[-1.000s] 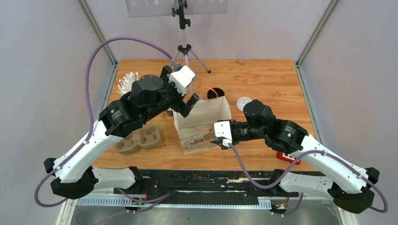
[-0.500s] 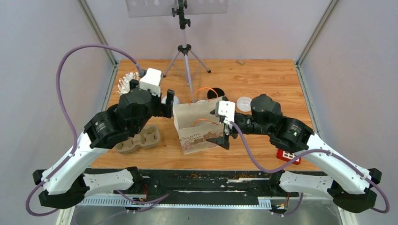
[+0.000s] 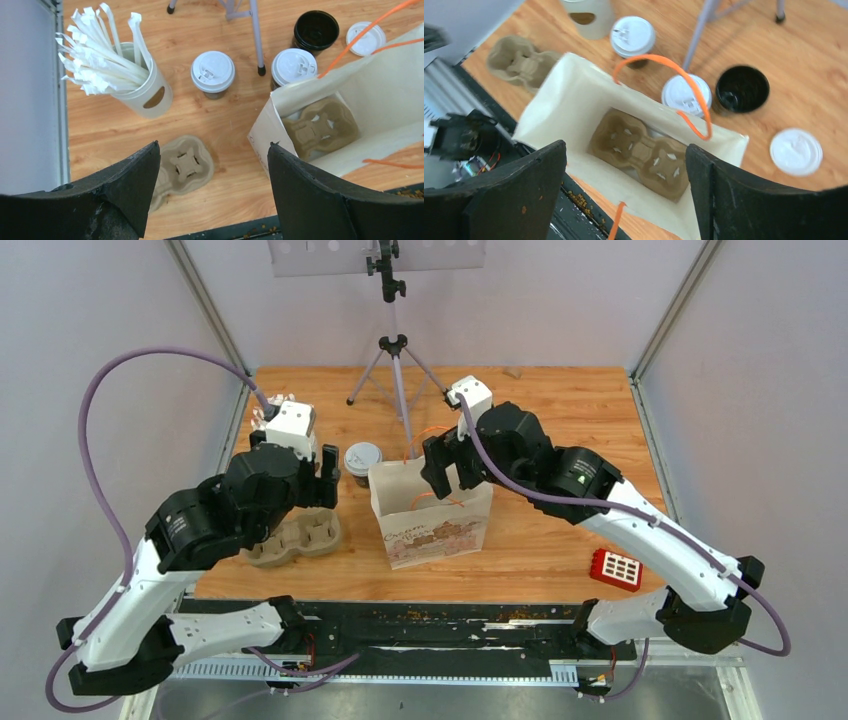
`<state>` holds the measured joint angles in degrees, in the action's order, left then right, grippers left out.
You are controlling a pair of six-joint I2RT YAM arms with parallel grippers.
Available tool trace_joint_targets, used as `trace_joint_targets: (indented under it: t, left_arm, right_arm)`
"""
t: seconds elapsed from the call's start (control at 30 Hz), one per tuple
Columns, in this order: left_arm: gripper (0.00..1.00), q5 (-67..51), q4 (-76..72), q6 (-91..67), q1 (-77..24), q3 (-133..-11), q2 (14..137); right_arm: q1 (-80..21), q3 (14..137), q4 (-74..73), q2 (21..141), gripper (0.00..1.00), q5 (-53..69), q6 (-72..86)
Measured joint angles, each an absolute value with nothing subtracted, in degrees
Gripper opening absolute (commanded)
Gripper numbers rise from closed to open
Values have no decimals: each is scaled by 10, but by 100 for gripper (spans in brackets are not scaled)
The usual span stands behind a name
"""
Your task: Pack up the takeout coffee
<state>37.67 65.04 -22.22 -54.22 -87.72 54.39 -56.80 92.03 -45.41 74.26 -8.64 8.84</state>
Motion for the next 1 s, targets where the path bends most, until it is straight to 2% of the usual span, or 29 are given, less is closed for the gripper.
trace_joint_targets:
  t: [0.07, 0.27, 0.5, 0.57, 0.8, 1.0]
  left_arm:
    - [83, 367, 652, -229, -542, -868, 530]
    - [83, 355, 655, -249, -542, -835, 512]
    - [79, 315, 619, -260, -542, -787, 542]
    - [76, 306, 604, -263, -542, -779, 558]
    - [64, 270, 562, -266, -542, -761, 595]
    - [57, 226, 531, -268, -542, -761, 612]
  right_arm:
    - [-568, 928, -479, 755, 73, -124, 116]
    - [-542, 973, -543, 790, 59, -182, 169]
    - [-470, 964, -581, 807, 47, -184, 179]
    - [-454, 948, -578, 804, 43, -178, 177]
    - [-409, 886, -575, 802, 16, -126, 161]
    - [-392, 870, -570, 783, 0, -98, 148]
